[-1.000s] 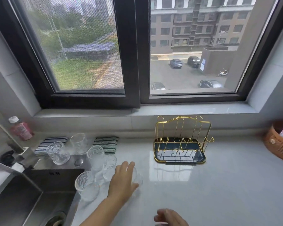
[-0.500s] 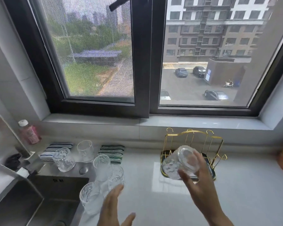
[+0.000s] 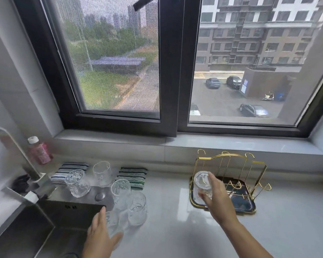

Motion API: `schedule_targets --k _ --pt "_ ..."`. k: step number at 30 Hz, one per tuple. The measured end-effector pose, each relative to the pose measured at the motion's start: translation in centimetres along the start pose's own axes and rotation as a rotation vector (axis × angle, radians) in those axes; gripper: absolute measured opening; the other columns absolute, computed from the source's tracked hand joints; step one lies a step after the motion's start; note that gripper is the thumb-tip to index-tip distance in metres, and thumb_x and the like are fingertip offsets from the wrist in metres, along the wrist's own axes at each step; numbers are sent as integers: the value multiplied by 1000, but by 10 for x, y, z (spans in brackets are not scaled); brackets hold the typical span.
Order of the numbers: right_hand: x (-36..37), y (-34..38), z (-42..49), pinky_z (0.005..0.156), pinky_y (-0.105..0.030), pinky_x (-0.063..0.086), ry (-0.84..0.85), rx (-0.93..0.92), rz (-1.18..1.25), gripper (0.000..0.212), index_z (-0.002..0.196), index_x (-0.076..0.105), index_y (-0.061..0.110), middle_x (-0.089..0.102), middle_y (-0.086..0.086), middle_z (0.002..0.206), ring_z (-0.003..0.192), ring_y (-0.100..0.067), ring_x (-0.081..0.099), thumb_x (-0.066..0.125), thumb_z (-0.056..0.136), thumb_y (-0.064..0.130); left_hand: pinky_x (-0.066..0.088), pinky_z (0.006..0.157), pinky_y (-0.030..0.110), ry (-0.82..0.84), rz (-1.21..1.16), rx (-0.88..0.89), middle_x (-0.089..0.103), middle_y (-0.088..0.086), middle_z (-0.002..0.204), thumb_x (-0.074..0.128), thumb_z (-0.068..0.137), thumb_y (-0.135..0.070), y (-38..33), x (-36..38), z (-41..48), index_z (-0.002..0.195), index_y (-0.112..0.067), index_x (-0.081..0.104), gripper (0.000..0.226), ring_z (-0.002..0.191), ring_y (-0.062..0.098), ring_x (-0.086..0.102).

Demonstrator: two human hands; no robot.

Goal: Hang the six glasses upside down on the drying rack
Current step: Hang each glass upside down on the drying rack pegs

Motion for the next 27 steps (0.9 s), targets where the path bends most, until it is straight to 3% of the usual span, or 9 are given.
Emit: schedule_targets --k 5,9,11,14,18,21,24,26,27 --pt "6 -8 -2 99 -34 38 25 76 60 73 140 24 15 40 -14 138 125 -26 41 67 80 15 36 104 38 27 15 -49 28 13 144 75 72 -27 3 -2 6 141 -11 22 89 124 33 44" --pt "-1 3 -14 114 -34 19 44 68 38 81 142 16 14 19 -13 152 141 -23 15 68 79 17 42 97 44 -93 -225 -85 45 22 128 72 47 -41 -12 -32 -11 128 -4 44 93 113 36 53" --pt "-12 24 -34 113 -21 14 -57 -75 23 72 138 27 11 26 -11 148 139 -19 19 69 78 17 46 92 24 -200 -346 -2 51 21 111 66 37 -46 -21 -58 -19 126 2 46 103 103 18 59" --pt "8 49 -76 102 -19 33 64 -101 261 46 122 39 28 44 -7 135 120 -14 45 62 82 20 44 58 -3 -205 -577 53 58 22 96 84 47 1 -33 -83 -25 111 13 50 74 63 -13 61" --pt "78 65 -119 79 -42 55 506 449 1023 44 126 45 22 55 -8 116 93 -27 65 55 86 36 43 42 3 8 -807 118 56 40 102 55 61 38 -104 -39 -55 100 20 45 44 53 0 62" --pt "44 72 -106 75 -49 57 423 447 1279 62 118 56 12 68 -19 107 89 -37 67 74 64 39 51 64 10 128 -944 175 58 12 101 74 57 18 -147 -5 -86 99 -9 48 57 83 11 59" --pt "-53 51 -72 94 -42 49 32 167 874 59 124 49 35 62 3 119 105 -19 62 64 67 41 36 104 30 259 -713 277 42 -16 129 85 43 -34 -156 19 -84 127 -26 34 99 121 2 40" --pt "-116 49 -53 86 -17 46 -170 -3 491 61 123 43 43 53 20 121 104 1 57 59 66 55 27 113 38 215 -521 204 35 0 140 85 59 -22 -128 23 -58 136 -16 27 96 132 16 32" --pt "-137 45 -44 81 -18 44 -238 -31 346 66 126 41 37 51 18 118 100 0 56 59 66 56 25 113 40 153 -437 160 34 11 141 82 64 -13 -113 19 -44 137 -9 28 91 133 26 31"
Point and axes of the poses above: each hand's wrist, its own z-axis towards the middle knuckle, its own x-axis out of the palm, y = z × x, the point moved 10 cm from there along z, towards the middle knuckle
